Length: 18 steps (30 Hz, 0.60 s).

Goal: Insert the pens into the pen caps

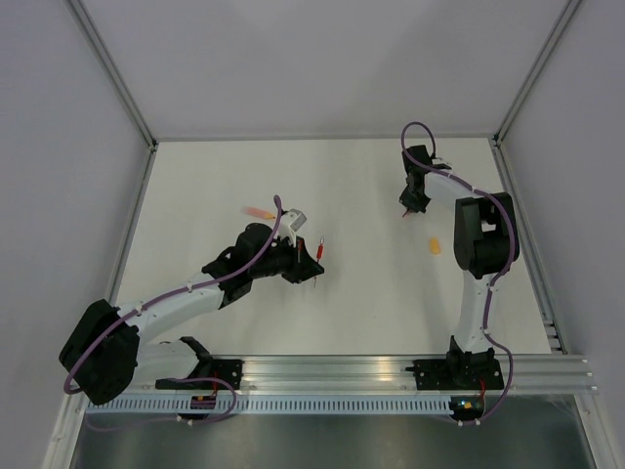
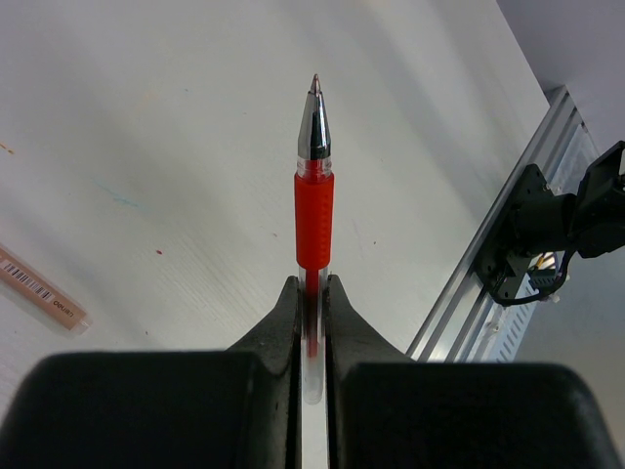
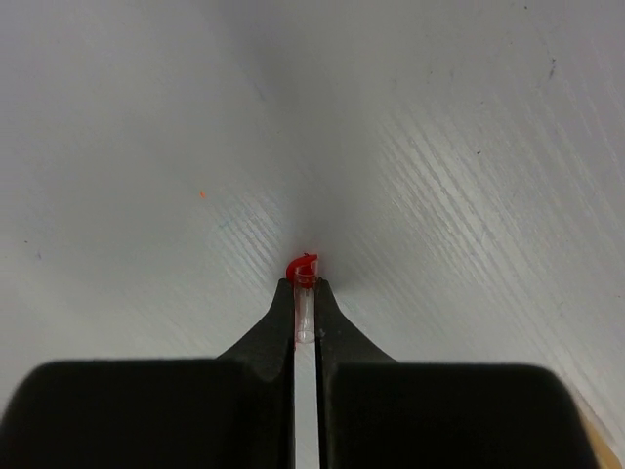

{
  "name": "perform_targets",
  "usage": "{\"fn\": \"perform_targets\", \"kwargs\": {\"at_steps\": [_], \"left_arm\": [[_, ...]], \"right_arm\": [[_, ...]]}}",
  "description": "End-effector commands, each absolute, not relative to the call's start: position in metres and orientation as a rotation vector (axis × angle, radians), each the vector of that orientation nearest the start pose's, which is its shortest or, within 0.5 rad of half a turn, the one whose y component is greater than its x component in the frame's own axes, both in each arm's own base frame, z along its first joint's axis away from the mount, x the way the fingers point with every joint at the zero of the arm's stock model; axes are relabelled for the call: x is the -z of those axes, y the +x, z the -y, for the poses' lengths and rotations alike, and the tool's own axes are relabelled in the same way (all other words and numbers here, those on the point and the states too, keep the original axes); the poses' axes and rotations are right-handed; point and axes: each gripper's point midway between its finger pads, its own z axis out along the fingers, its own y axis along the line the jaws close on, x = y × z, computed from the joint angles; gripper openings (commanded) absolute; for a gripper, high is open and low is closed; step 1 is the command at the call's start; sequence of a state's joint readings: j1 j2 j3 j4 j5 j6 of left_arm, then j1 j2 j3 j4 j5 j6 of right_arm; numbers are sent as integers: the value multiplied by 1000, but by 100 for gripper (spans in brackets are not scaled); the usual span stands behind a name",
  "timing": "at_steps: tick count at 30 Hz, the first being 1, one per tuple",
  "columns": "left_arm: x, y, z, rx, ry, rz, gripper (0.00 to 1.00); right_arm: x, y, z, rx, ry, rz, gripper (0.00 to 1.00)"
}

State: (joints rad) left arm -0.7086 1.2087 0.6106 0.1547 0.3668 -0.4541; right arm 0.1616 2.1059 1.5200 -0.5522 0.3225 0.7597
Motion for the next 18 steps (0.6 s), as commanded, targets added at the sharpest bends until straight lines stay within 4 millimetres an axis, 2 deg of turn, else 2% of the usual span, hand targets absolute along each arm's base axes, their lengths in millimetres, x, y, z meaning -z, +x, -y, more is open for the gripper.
{"fn": "perform_targets", "kwargs": {"at_steps": [1,7,9,10,12,18], "left_arm": [[-162,225,296,1071,552,-2018,2],[-162,224,297,1078,552,-2017,2],[-162,224,297,1078,552,-2019,2],[-162,224,297,1078,552,-2019,2],[-161,224,297,1079,550,-2021,2],[-161,224,297,1079,553,-2019,2]], "right_arm": [[8,451,-50,145,826,-2569,1],[-5,451,-61,53,671,-2612,0],[-14,453,-67,-2,554,-2616,0],[-12,448,-71,-28,509,-2632,0],[-22,448,-81,-120,375,-2633,0],[-36,434,-94,-232,193,-2637,0]]}}
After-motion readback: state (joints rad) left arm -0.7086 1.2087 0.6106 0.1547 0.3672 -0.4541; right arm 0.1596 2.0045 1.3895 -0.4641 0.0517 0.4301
